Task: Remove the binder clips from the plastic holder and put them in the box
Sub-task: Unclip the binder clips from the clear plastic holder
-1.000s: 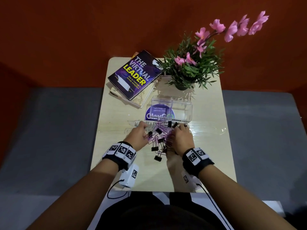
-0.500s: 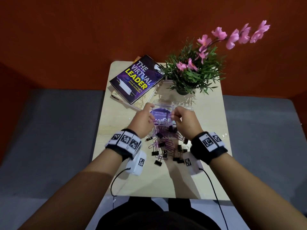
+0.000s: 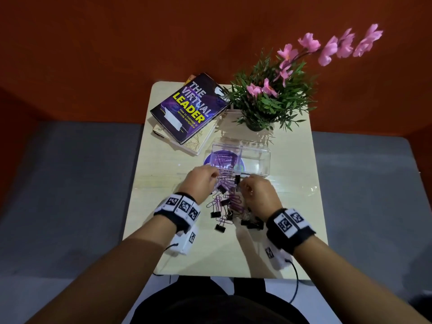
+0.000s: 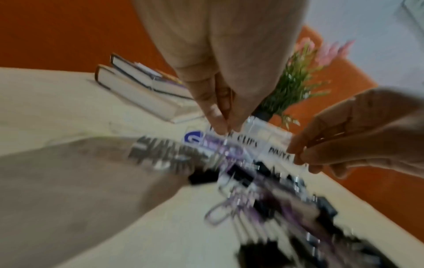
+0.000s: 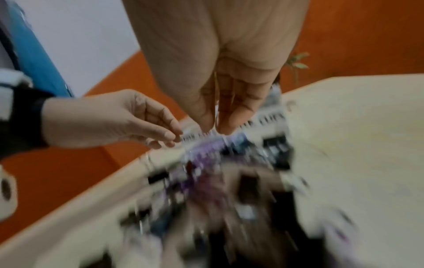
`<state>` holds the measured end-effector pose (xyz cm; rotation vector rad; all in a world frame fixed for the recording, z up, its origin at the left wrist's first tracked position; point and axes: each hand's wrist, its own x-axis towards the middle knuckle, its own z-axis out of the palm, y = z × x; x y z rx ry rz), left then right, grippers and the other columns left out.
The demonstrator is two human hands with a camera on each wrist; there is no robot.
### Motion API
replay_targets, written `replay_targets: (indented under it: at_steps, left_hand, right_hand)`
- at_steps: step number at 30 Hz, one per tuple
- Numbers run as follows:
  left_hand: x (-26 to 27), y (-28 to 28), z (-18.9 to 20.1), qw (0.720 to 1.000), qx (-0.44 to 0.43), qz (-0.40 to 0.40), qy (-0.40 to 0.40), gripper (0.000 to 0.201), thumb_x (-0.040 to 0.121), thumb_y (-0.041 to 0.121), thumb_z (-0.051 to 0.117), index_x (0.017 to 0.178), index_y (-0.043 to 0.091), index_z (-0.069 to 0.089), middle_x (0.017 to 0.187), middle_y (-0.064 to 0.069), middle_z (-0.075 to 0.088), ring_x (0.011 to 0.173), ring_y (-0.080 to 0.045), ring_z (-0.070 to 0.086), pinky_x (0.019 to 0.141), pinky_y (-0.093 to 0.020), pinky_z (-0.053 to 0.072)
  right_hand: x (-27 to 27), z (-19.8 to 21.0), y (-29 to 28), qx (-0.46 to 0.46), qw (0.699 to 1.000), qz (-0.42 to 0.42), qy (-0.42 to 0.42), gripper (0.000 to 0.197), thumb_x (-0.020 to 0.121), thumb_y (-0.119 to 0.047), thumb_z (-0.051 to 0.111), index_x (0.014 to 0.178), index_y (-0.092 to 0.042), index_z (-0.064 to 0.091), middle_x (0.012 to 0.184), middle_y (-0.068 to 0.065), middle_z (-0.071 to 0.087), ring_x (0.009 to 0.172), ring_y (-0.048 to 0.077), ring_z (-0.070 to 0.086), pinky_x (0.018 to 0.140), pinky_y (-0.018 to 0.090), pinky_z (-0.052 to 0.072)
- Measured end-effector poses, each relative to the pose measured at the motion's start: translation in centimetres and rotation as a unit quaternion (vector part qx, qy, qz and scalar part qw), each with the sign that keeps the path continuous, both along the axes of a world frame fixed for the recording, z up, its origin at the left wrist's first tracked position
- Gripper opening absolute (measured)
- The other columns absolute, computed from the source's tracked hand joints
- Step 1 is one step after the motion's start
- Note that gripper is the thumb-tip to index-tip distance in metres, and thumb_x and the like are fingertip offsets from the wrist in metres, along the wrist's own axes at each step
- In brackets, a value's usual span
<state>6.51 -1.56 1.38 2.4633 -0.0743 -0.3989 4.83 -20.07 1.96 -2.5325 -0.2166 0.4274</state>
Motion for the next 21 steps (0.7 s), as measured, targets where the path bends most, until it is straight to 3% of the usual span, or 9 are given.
replay_targets:
  at_steps: [4, 6, 10, 14, 17, 21]
  left_hand:
    - [-0.5, -1.5, -2.1, 0.997, 0.062, -0.054, -0.004, 0.031, 0.094, 0.019, 0.055, 0.123, 0.010, 0.058, 0.127, -0.009, 0.062, 0.118, -0.025, 0.056, 0.101, -0.037, 0.046]
    - [-0.4, -2.6, -2.7, 0.995, 0.084, -0.047, -0.008, 0.039, 0.094, 0.028, 0.055, 0.129, 0.010, 0.054, 0.132, -0.009, 0.058, 0.125, -0.025, 0.049, 0.105, -0.038, 0.042]
    - [-0.5, -4.5, -3.5, 0.993, 0.118, 0.013, -0.001, 0.044, 0.089, 0.034, 0.063, 0.122, 0.007, 0.056, 0.130, -0.010, 0.054, 0.122, -0.028, 0.048, 0.102, -0.044, 0.046]
    - [-0.6, -5.0, -3.6, 0.993, 0.114, 0.041, 0.001, 0.025, 0.088, 0.021, 0.066, 0.107, 0.006, 0.065, 0.124, -0.011, 0.058, 0.114, -0.030, 0.054, 0.095, -0.045, 0.049]
    - [-0.9, -4.5, -3.8, 0.993, 0.119, 0.006, -0.005, 0.016, 0.088, 0.012, 0.063, 0.102, 0.005, 0.065, 0.120, -0.013, 0.061, 0.112, -0.030, 0.054, 0.096, -0.043, 0.047]
    - [-1.3, -4.0, -4.3, 0.983, 0.169, -0.068, -0.007, 0.027, 0.089, 0.003, 0.058, 0.115, 0.004, 0.053, 0.124, -0.015, 0.055, 0.115, -0.032, 0.048, 0.101, -0.042, 0.041]
  right_hand:
    - [-1.7, -3.0, -0.2, -0.049, 0.999, 0.000, -0.005, 0.015, 0.085, -0.009, 0.058, 0.098, -0.007, 0.066, 0.097, 0.013, 0.061, 0.090, 0.032, 0.057, 0.069, 0.038, 0.052]
    - [-1.9, -3.7, 0.1, -0.057, 0.998, -0.023, -0.016, 0.019, 0.083, -0.005, 0.061, 0.101, -0.005, 0.065, 0.099, 0.015, 0.061, 0.094, 0.034, 0.055, 0.070, 0.042, 0.055]
    - [-1.7, -4.1, 0.7, -0.070, 0.996, -0.057, -0.023, 0.021, 0.077, 0.006, 0.058, 0.096, 0.000, 0.063, 0.098, 0.021, 0.060, 0.096, 0.038, 0.054, 0.073, 0.044, 0.054]
    - [-1.8, -3.9, 0.7, -0.095, 0.994, -0.051, -0.026, 0.013, 0.069, 0.013, 0.057, 0.076, 0.002, 0.057, 0.082, 0.024, 0.060, 0.082, 0.040, 0.055, 0.065, 0.044, 0.050]
    - [-1.8, -3.9, 0.4, -0.113, 0.993, -0.014, -0.011, 0.021, 0.063, 0.010, 0.065, 0.075, -0.002, 0.054, 0.079, 0.020, 0.060, 0.076, 0.039, 0.055, 0.058, 0.043, 0.049]
    - [-1.1, -3.1, -0.4, 0.008, 0.995, -0.093, 0.032, 0.017, 0.079, -0.001, 0.052, 0.079, -0.014, 0.042, 0.076, 0.008, 0.056, 0.068, 0.029, 0.049, 0.055, 0.031, 0.037]
